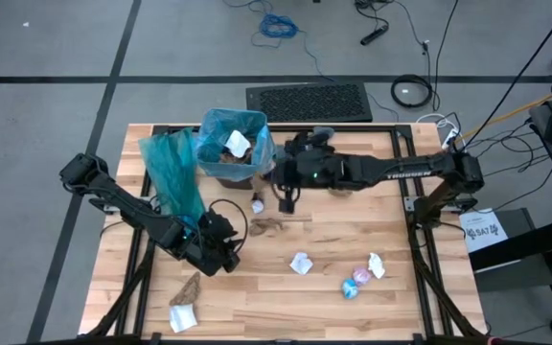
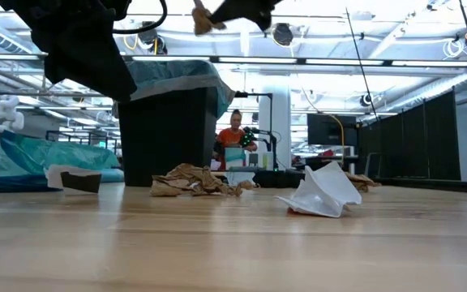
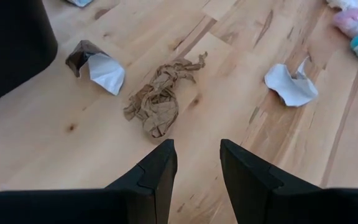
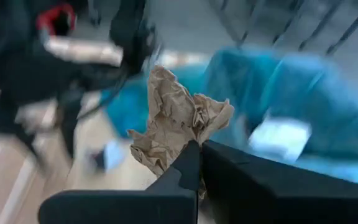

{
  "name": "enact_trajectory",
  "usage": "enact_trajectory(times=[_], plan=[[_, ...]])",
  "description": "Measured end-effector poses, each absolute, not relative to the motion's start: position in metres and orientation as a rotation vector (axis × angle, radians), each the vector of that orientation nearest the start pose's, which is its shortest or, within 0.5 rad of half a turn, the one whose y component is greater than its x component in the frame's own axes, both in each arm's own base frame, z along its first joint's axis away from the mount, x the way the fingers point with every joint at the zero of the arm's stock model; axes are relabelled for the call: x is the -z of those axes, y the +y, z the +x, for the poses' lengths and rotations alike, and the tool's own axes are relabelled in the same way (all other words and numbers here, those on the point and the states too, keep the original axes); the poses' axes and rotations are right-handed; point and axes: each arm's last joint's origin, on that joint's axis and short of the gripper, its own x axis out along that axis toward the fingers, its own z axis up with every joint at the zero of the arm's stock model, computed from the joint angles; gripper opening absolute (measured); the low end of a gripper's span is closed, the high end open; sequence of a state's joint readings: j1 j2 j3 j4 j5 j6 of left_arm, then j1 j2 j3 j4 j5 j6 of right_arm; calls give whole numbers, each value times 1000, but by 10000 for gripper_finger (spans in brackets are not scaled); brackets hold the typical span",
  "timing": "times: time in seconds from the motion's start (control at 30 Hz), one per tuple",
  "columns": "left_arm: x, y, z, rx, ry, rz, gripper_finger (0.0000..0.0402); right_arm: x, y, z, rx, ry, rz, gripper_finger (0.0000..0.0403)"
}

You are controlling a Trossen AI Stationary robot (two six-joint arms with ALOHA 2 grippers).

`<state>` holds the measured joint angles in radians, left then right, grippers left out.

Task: Place trash/remove bag and relplace
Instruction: Put the brown napkin into the trash bin, then put the white cardboard into the trash bin

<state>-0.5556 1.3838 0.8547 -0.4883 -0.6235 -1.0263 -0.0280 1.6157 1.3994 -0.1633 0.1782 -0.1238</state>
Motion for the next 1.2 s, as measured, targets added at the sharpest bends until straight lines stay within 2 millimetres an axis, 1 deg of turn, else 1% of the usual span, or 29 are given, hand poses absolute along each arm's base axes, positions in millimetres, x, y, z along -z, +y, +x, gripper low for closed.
enact_trajectory(times=[0.13, 0.2, 0.33, 0.5, 0.57, 0.7, 0.83, 0.97, 1.07, 1.2], plan=[[-213, -123, 231, -453, 708, -366, 129, -351, -33, 379, 151, 221, -167, 0], [-213, -123, 231, -452, 709, -360, 129, -353, -44, 384, 151, 156, -165, 0], [-213, -122, 231, -455, 709, -360, 129, -351, -72, 392, 225, 53, -110, 0], [-213, -122, 231, -455, 709, -360, 129, -339, -110, 397, 313, 19, -68, 9], [-213, -122, 231, -455, 709, -360, 129, -339, -125, 399, 332, 28, -32, 22], [-213, -119, 232, -464, 707, -364, 129, -345, -148, 405, 265, 54, 70, 65], [-213, -117, 234, -477, 704, -373, 129, -349, -157, 410, 259, 140, 110, 113], [-213, -115, 234, -482, 703, -375, 129, -352, -157, 409, 278, 235, 119, 150], [-213, -115, 234, -482, 703, -375, 129, -351, -156, 406, 279, 289, 117, 164], [-213, -116, 234, -482, 704, -374, 129, -352, -154, 401, 273, 337, 98, 168]])
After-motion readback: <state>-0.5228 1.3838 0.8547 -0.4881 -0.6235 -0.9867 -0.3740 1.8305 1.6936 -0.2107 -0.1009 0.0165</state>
